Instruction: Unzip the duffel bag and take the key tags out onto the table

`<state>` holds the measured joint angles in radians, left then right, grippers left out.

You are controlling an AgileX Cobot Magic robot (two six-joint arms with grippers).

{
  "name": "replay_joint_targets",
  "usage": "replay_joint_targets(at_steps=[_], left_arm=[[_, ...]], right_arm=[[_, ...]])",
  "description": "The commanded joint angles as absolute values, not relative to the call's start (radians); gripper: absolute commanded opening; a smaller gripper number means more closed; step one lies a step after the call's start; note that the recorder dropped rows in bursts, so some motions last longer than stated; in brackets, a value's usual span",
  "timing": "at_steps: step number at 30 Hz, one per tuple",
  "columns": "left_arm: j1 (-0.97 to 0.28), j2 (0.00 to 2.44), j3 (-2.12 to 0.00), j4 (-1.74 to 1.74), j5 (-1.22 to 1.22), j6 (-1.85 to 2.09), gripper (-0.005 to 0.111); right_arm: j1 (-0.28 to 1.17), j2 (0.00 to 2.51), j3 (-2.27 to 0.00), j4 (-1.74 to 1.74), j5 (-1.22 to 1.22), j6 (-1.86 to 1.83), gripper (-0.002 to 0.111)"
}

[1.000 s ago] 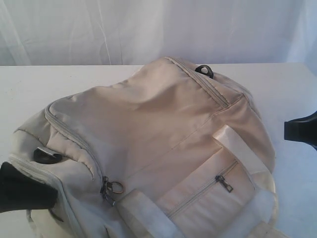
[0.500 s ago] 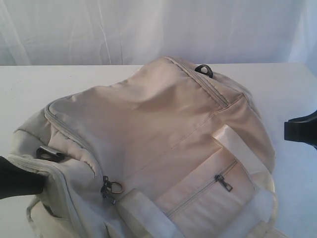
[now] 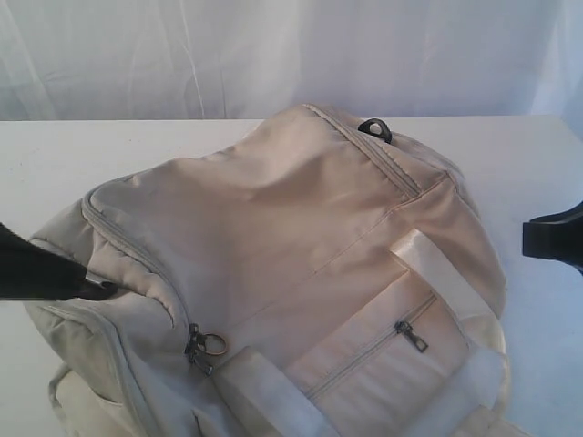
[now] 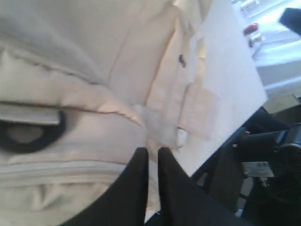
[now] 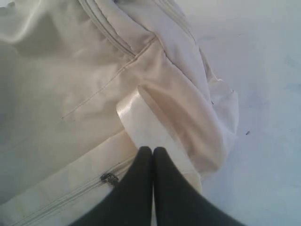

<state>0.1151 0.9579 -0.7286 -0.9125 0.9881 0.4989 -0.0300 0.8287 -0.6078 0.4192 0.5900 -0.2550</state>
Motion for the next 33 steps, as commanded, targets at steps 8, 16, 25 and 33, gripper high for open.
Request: replay_joint_targets(at_steps=[8, 16, 25, 33], left_arm=[[0.117, 0.927, -0.662, -0.845, 1.215, 0.287, 0.064], [0.115, 0.955, -0.553, -0.950, 1.020, 0.329, 0.064], [0.115, 0.966, -0.619, -0.922, 1.183, 0.548, 0.066], [0.069, 0.930, -0.830, -0.890, 1.221, 0.763, 0.050]], right_arm=[[-0.029, 0.831, -0.615, 0.453, 0.581, -0.268, 0.000], [-0.029, 0.831, -0.615, 0.455, 0.581, -0.268, 0.000], [-0.029, 0.831, -0.615, 0.454, 0.586, -0.268, 0.000], [-0.029, 0.831, -0.615, 0.459, 0.586, -0.268, 0.000]])
